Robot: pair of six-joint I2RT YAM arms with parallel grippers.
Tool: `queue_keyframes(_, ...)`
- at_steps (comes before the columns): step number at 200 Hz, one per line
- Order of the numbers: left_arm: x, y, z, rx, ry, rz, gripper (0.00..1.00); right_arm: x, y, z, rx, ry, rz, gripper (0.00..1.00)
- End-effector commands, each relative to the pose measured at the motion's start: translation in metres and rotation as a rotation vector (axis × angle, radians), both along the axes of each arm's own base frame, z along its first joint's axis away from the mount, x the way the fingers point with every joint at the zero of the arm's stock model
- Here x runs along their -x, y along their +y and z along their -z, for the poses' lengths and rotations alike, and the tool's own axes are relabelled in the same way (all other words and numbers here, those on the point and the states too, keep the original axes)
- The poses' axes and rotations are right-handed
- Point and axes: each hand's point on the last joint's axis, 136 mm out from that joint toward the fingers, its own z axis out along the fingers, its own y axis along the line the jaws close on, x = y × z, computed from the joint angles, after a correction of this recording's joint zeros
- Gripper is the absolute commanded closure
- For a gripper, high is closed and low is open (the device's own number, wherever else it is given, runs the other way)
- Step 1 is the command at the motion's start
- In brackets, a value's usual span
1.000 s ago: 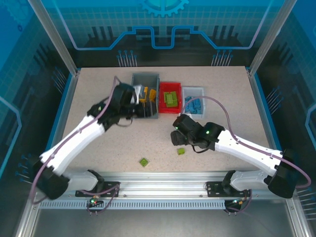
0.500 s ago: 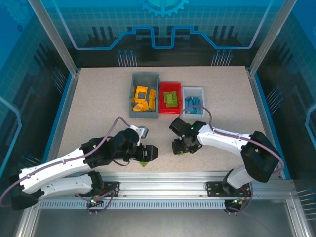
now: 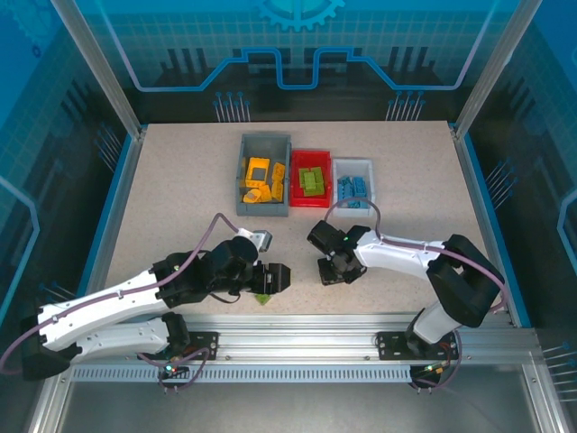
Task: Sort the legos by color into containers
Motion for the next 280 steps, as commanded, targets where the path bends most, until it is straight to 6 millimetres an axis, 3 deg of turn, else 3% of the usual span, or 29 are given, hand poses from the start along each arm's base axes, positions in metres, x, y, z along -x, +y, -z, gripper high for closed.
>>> queue_keyframes(1, -0.006, 0.006, -0.008, 0.010, -0.039, -0.048, 0.33, -0.012, 0.004, -0.028, 0.014, -0.102, -0.015, 0.74)
queue_keyframes(25, -0.018, 0.019, -0.029, -0.008, -0.116, -0.113, 0.32, -0.043, 0.011, -0.065, -0.047, -0.195, -0.002, 0.74)
queue_keyframes(57, -0.039, 0.025, -0.058, -0.050, -0.207, -0.190, 0.32, -0.112, 0.036, -0.098, -0.154, -0.272, 0.012, 0.74)
queue_keyframes(96, -0.059, 0.007, -0.079, -0.093, -0.278, -0.195, 0.32, -0.189, 0.058, -0.102, -0.201, -0.271, 0.045, 0.75)
queue_keyframes(130, -0.069, -0.013, -0.083, -0.111, -0.296, -0.168, 0.32, -0.228, 0.067, -0.082, -0.217, -0.224, 0.079, 0.75)
queue_keyframes(162, -0.070, -0.016, -0.078, -0.122, -0.286, -0.161, 0.32, -0.240, 0.068, -0.065, -0.225, -0.186, 0.096, 0.67)
queue_keyframes(190, -0.068, -0.013, -0.069, -0.137, -0.267, -0.164, 0.32, -0.243, 0.067, -0.067, -0.234, -0.194, 0.094, 0.55)
queue_keyframes(210, -0.066, -0.009, -0.064, -0.146, -0.255, -0.172, 0.32, -0.244, 0.066, -0.077, -0.240, -0.214, 0.086, 0.48)
queue_keyframes(235, -0.063, -0.002, -0.057, -0.164, -0.238, -0.185, 0.31, -0.242, 0.063, -0.095, -0.240, -0.249, 0.079, 0.46)
queue_keyframes(280, -0.056, 0.012, -0.042, -0.194, -0.191, -0.215, 0.31, -0.235, 0.056, -0.130, -0.243, -0.329, 0.070, 0.55)
